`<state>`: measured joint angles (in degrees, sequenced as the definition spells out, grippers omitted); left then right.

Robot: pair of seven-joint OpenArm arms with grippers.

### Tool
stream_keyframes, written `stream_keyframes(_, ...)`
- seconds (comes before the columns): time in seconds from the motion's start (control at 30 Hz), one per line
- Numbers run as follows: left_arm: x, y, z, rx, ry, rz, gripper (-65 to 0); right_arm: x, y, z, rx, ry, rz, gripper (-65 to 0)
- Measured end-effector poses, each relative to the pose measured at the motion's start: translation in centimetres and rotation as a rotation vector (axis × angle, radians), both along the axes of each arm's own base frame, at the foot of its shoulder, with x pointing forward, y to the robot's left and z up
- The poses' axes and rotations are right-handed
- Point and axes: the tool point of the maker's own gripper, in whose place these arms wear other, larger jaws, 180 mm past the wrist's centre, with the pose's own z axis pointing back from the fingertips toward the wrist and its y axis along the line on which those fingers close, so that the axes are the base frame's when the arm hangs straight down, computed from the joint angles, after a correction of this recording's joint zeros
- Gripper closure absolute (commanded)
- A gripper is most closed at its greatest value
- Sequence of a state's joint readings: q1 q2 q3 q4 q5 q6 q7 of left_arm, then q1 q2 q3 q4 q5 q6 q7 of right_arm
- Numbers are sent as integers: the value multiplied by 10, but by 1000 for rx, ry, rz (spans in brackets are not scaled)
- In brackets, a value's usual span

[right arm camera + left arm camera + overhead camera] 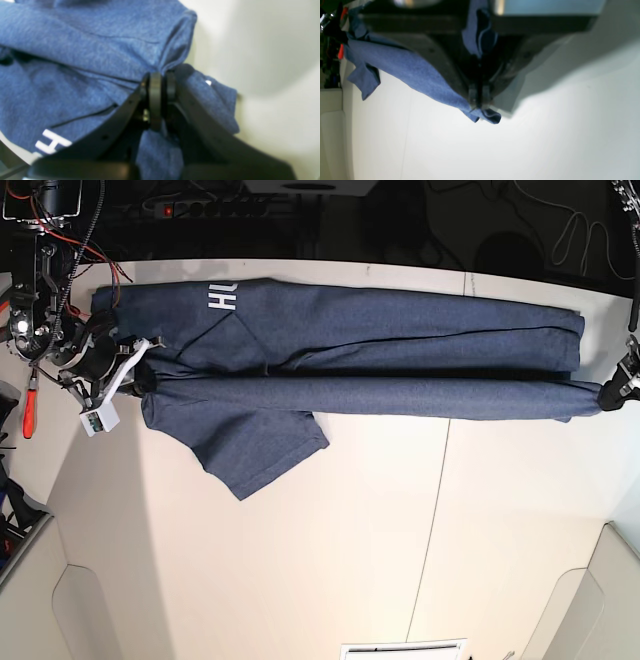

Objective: Layout the t-shirt on the table in an organized manner, then fold the t-shirt properly
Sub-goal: 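Lower the folded edge onto the shirt and release both grippers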

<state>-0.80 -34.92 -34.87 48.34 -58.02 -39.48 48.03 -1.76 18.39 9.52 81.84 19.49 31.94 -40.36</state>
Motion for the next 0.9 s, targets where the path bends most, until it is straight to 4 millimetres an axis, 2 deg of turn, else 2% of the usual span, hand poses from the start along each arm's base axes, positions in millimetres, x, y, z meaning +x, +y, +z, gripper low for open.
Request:
stream_keyframes(0.3, -12, -32, -28, -68, 35, -5, 0, -4, -4, -2, -8, 12, -9, 0)
stream_keyframes(0.53, -14, -31, -29, -67, 40, -5, -1, -5, -5, -3, -11, 21, -8, 0)
stream_keyframes(0.57, -15, -32, -30, -69, 45, -8, -81, -9, -6, -6, -20, 48, -4, 0)
stream_keyframes(0.6, -15, -33, -30, -71, 49, -12, -151, -14, -7, -9, -32, 81, 1, -23)
stream_keyframes(0.63, -15, -33, -31, -71, 51, -13, -199, -18, -8, -11, -41, 105, 4, -140)
stream_keyframes(0.67, -15, -33, -30, -71, 50, -12, -221, -18, -9, -12, -47, 109, 2, -235)
stream_keyframes(0.7, -15, -32, -30, -71, 48, -12, -224, -19, -9, -12, -47, 110, 2, -286)
stream_keyframes(0.9, -8, -27, -9, -138, -11, -1, -224, -13, -8, -9, -36, 78, -2, -293)
